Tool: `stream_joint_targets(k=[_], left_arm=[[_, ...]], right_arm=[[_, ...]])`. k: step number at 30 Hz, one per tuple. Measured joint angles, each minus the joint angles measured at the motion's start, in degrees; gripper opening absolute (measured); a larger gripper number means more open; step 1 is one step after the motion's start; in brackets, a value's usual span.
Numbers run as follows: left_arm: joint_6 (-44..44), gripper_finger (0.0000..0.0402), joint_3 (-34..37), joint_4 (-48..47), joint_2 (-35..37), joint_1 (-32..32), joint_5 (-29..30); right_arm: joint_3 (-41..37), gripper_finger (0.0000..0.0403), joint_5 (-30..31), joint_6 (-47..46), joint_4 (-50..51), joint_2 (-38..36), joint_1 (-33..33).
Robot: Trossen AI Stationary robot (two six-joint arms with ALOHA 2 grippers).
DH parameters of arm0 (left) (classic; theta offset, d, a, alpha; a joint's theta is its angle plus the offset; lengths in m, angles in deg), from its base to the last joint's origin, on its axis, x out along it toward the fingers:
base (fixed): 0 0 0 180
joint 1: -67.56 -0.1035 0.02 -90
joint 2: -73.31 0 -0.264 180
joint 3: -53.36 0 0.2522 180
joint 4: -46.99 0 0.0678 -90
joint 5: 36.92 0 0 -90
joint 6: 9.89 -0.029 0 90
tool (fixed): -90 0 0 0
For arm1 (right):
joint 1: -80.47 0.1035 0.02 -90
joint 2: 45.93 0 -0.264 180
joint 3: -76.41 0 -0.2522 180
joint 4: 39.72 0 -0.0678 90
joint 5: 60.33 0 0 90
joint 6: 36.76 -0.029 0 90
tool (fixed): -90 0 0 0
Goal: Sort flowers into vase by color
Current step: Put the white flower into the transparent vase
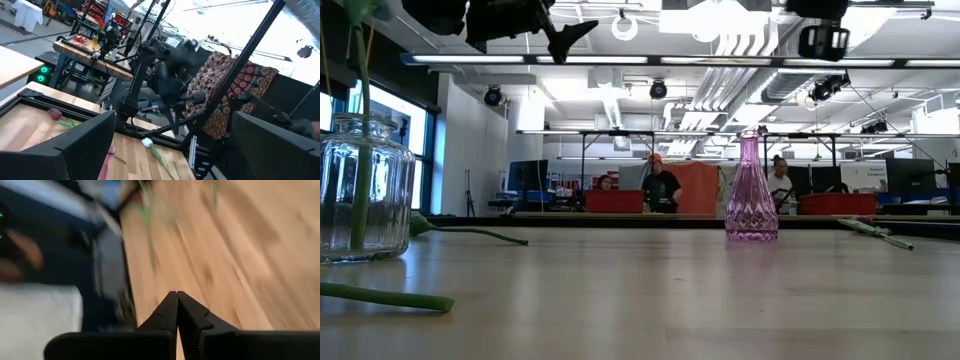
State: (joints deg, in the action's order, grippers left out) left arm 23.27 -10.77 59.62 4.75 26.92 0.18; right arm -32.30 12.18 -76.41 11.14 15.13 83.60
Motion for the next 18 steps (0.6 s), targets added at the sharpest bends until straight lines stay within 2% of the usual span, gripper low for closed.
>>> stream_joint_targets(k=[3, 12, 15, 18], left_arm=[[0.51, 0.0386, 0.0, 0.04, 0.0, 0.0, 0.05], [3.72, 0.0386, 0.0, 0.51, 0.0, 0.98, 1.22], [3.7, 0.0386, 0.0, 0.57, 0.0, 2.23, 2.92], [4.88, 0.0386, 0.0, 0.57, 0.0, 4.27, 7.96]], right_arm=[[2.08, 0.0, -0.61, 3.75, 7.17, 3.6, 3.24], [2.42, 0.0009, -0.72, 10.05, 9.95, 12.35, 7.73], [2.42, 0.0044, -4.28, 10.39, 12.26, 14.73, 9.61], [2.42, 0.0102, -5.25, 14.19, 17.38, 16.28, 13.99]])
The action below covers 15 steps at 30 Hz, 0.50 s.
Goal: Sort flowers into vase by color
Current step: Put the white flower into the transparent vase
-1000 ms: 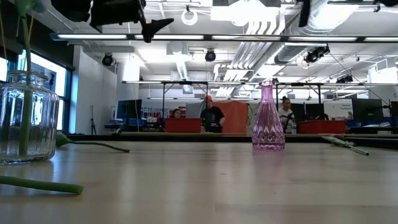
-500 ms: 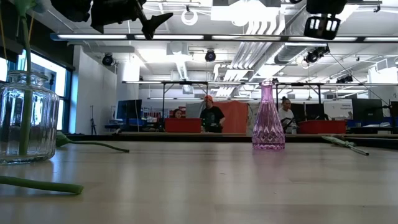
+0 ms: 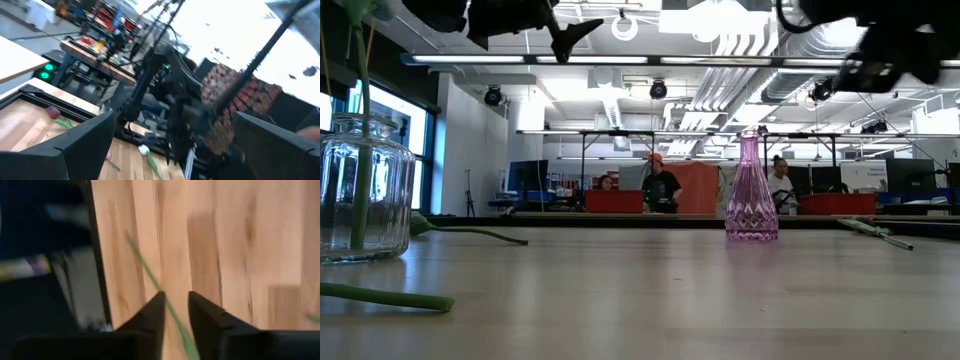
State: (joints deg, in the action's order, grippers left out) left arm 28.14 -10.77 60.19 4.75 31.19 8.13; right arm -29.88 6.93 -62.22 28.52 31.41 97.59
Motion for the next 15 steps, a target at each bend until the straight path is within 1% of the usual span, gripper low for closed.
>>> stream_joint_targets(k=[2, 4, 6, 8, 10, 12, 15], left_arm=[[0.36, 0.0386, 0.0, -0.02, 0.0, 1.81, 3.32], [-0.25, 0.0386, 0.0, 0.05, 0.0, 3.76, 4.89], [-1.23, 0.0386, 0.0, 0.09, 0.0, 5.73, 6.73], [-2.46, 0.0386, 0.0, 0.04, 0.0, 7.65, 8.97], [-3.66, 0.0386, 0.0, 0.05, 0.0, 9.36, 11.94], [-4.31, 0.0386, 0.0, 0.02, 0.0, 10.71, 15.11], [-4.72, 0.0386, 0.0, 0.04, 0.0, 12.03, 17.88]], right_arm=[[0.0, 0.0142, 2.5, 3.17, 4.24, 1.19, 3.95], [-0.39, 0.0182, 4.75, 5.16, 7.0, 2.45, 8.47], [-1.3, 0.0215, 5.66, 6.37, 7.38, 3.38, 12.79], [-2.35, 0.024, 5.81, 6.46, 6.28, 4.41, 16.71], [-3.6, 0.0253, 6.03, 5.62, 4.33, 5.39, 19.96], [-5.11, 0.0257, 6.81, 3.4, 1.5, 6.36, 22.73], [-7.33, 0.0259, 11.07, -0.18, -3.11, 8.11, 25.81]])
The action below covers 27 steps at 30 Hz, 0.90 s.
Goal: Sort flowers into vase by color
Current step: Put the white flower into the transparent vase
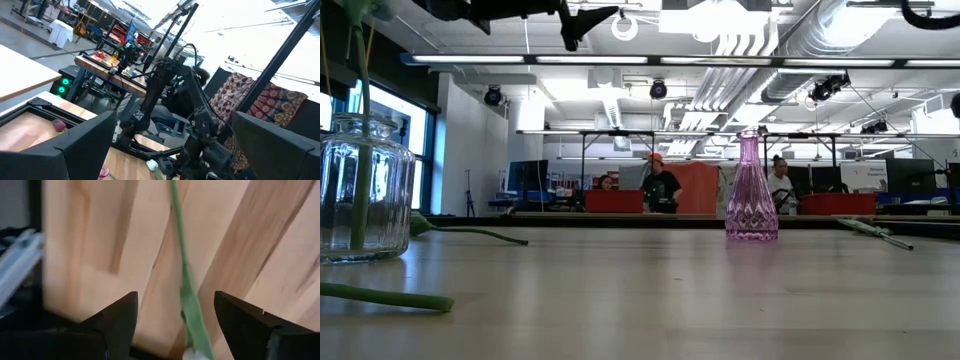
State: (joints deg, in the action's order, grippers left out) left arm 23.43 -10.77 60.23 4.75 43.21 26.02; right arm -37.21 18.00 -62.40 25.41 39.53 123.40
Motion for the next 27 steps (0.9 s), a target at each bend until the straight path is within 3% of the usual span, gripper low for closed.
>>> stream_joint_targets(k=[4, 11, 21, 27], left_arm=[[0.48, 0.0386, 0.0, -0.01, 0.0, 0.64, 0.22], [0.92, 0.0386, 0.0, -0.15, 0.0, 0.8, 0.22], [0.98, 0.0386, 0.0, -0.21, 0.0, 0.94, 0.23], [6.38, 0.0386, 0.0, -0.13, 0.0, 0.95, 0.22]], right_arm=[[-1.77, 0.0259, 2.67, -2.71, -5.5, 2.72, 1.71], [-1.72, 0.0239, 4.15, -3.1, -5.7, 10.38, 5.57], [-1.67, 0.0145, 8.49, -10.09, -6.91, 12.51, 6.72], [-1.72, 0.0053, 8.86, -12.14, -7.72, 12.6, 7.08]])
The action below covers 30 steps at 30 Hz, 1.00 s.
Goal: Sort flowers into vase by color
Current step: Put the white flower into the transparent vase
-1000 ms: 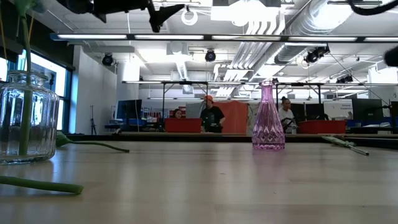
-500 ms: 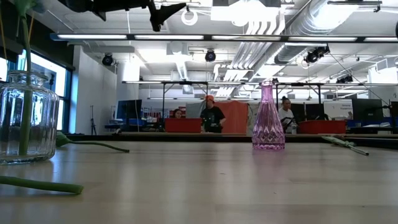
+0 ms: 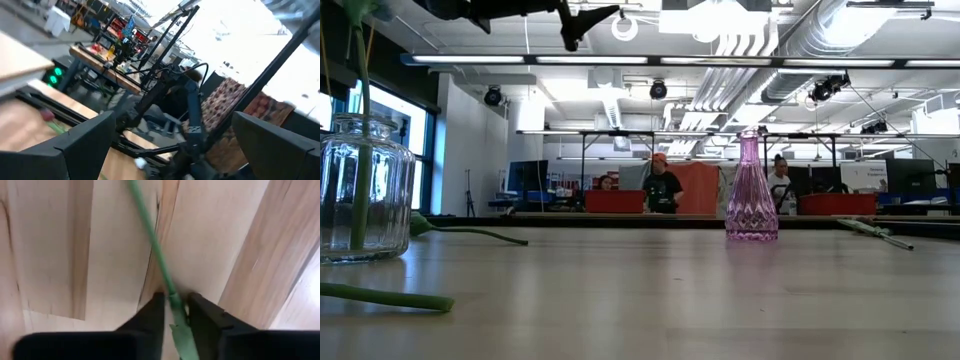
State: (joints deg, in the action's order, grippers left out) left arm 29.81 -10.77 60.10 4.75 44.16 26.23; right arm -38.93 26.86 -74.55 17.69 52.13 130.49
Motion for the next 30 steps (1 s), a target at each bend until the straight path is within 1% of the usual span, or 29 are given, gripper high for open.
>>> stream_joint_targets(k=[2, 3, 6, 9, 11, 16, 19, 22, 24, 26, 28, 30], left_arm=[[3.76, 0.0386, 0.0, -0.06, 0.0, 0.0, 0.02], [5.13, 0.0386, 0.0, -0.07, 0.0, 0.0, 0.01], [6.27, 0.0386, 0.0, -0.05, 0.0, 0.0, 0.88], [6.61, 0.0386, 0.0, -0.09, 0.0, 0.0, 3.24], [6.65, 0.0386, 0.0, -0.02, -0.02, 0.0, 3.47], [6.15, 0.0386, 0.0, -0.03, -0.02, 0.0, 3.43], [4.28, 0.0386, 0.0, 0.05, -0.17, 0.12, 0.92], [0.07, 0.0379, 0.02, 0.89, -0.17, 1.12, -5.07], [-0.84, 0.0363, 0.02, 2.07, -0.17, 1.85, -8.68], [-0.92, 0.0331, 0.02, 2.33, -0.09, 2.33, -11.18], [-1.33, 0.028, 0.02, 1.0, 0.42, 1.96, -14.24], [-1.38, 0.0213, 0.02, -1.44, 1.81, -0.19, -16.74]], right_arm=[[0.0, 0.0019, -0.02, -1.66, -0.17, 0.0, -0.02], [0.0, 0.0011, -0.02, -2.16, -0.19, 0.0, -0.02], [-0.01, 0.0015, 0.0, -2.26, -0.27, 0.04, -0.02], [-0.02, 0.0013, -0.15, -1.02, -0.26, 0.04, -0.04], [-0.02, 0.0005, -0.39, -0.75, -0.22, 0.04, -0.09], [-0.04, 0.0006, -0.42, -0.78, -0.21, 0.04, -0.09], [0.33, 0.0003, -0.42, -0.75, 0.41, 0.04, -0.09], [1.37, 0.0003, -0.37, -0.14, 1.67, 0.15, -0.1], [2.15, 0.0002, -0.31, 0.81, 2.59, 0.24, -0.11], [3.09, 0.0001, -0.17, 1.75, 3.88, 0.33, -0.16], [4.15, 0.0001, 0.56, 2.94, 5.79, 0.42, -0.5], [5.22, 0.0001, 1.55, 4.58, 8.43, -0.07, -1.25]])
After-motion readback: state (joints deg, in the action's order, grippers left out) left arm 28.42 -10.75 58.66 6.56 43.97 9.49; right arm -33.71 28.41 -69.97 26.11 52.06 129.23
